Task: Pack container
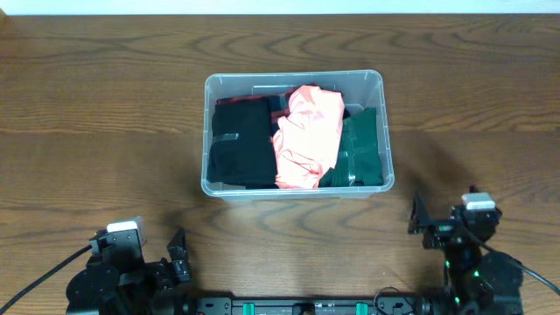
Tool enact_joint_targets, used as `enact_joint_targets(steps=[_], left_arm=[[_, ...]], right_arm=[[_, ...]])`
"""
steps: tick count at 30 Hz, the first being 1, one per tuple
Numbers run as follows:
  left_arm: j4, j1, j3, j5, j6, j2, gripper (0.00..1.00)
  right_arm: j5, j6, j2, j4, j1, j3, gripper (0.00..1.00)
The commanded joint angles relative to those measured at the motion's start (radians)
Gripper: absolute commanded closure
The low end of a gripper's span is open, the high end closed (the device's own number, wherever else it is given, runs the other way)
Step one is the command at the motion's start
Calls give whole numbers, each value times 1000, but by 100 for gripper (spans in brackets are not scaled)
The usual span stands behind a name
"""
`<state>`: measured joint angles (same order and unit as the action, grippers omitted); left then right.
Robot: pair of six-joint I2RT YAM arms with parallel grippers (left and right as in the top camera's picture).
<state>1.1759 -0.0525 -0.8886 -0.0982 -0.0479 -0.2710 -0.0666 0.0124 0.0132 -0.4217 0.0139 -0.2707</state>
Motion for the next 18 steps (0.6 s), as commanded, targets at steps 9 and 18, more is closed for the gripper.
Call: enact_joint_targets(steps=[9,18], left_arm=[[1,-5,2,-3,13,2,2],[1,-5,2,-3,13,2,2]], right_arm=[[30,-4,-8,351,-9,265,1],[30,-3,-6,351,-9,265,1]])
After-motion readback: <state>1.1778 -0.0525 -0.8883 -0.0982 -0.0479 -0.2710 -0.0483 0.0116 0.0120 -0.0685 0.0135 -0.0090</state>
